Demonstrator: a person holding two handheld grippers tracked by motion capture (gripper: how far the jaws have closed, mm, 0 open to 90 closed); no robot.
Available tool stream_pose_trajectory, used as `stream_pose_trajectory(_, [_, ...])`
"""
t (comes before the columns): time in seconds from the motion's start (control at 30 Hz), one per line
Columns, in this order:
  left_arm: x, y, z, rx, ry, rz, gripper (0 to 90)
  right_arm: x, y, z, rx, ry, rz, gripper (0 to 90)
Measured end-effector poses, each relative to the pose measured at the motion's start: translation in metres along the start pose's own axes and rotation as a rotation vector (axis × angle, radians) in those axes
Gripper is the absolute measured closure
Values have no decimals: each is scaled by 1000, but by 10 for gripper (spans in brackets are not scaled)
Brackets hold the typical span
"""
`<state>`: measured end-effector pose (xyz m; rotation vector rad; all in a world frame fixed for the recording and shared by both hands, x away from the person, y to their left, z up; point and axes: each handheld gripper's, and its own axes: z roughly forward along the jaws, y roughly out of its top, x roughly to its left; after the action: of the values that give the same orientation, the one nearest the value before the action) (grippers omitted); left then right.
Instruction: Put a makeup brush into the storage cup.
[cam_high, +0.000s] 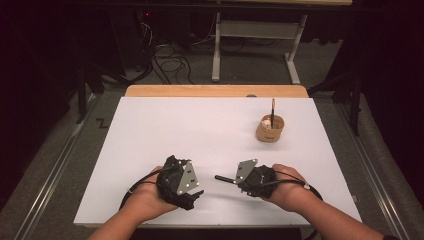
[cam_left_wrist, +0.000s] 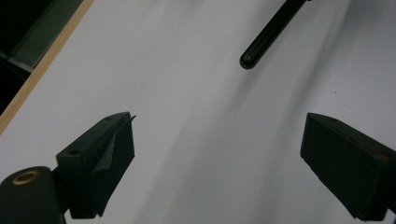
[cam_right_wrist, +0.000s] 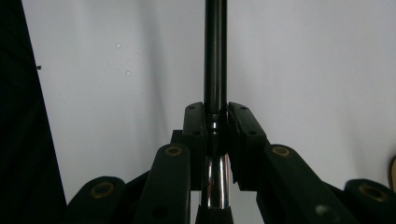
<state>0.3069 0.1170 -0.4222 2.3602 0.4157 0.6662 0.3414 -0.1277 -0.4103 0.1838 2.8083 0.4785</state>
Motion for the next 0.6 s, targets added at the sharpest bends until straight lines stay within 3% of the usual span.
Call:
stream_pose_trajectory(0.2, [-2,0,-4,-30,30,19,77,-3,1,3,2,47,-9,795])
stream_pose_trajectory(0.37, [-9,-3,-5,-73,89,59,65,-7,0,3,-2,81,14,795])
stream_pose_trajectory(0.53, [-14,-8,-1,-119,110,71,76,-9,-1,1,-4,110,34,795])
stream_pose_trajectory(0.6, [-19,-10,1,-141,125,96,88,-10,0,0,-9,118,37,795])
